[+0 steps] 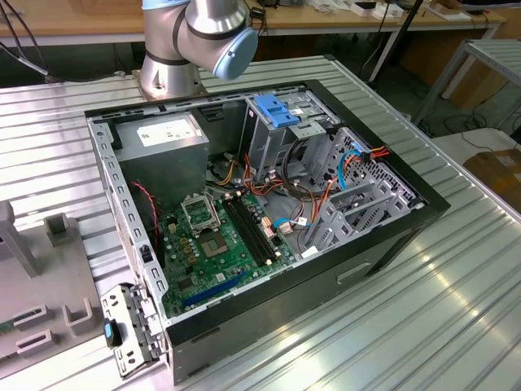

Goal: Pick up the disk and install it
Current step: 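Pick up the disk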

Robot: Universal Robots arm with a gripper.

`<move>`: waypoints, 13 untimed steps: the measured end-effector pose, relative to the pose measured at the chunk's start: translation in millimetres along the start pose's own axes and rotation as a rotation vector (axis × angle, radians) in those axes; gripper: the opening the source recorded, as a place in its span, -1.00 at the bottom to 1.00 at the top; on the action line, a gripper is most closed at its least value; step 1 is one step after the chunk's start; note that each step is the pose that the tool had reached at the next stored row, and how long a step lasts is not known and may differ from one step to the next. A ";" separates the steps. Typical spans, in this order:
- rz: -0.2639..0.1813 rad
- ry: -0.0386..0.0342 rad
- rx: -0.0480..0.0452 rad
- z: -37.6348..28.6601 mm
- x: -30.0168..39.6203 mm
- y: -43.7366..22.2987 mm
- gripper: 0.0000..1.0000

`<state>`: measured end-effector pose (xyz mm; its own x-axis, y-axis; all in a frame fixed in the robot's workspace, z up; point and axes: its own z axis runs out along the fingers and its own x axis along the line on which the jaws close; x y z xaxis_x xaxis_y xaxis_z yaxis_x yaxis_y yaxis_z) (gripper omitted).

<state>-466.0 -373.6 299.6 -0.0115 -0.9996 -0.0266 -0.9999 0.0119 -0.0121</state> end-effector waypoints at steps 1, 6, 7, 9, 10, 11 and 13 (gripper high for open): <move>0.000 0.0006 0.0000 -1.5 -0.1 0.0 -0.25; 0.000 0.0023 0.0000 -10.0 -0.5 -0.2 -0.25; 0.000 0.0024 0.0000 -12.0 -0.5 -0.2 -0.25; 0.000 0.0029 0.0000 -18.4 -0.7 -0.3 -0.25; 0.000 0.0031 0.0003 -19.6 -0.8 -0.4 -0.25; 0.000 0.0031 0.0003 -19.6 -0.7 -0.4 -0.25; 0.000 0.0032 0.0000 -19.7 -0.8 -0.4 -0.25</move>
<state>-465.8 -373.3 319.3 -0.0115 -0.9997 -0.0234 -0.9999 0.0118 -0.0121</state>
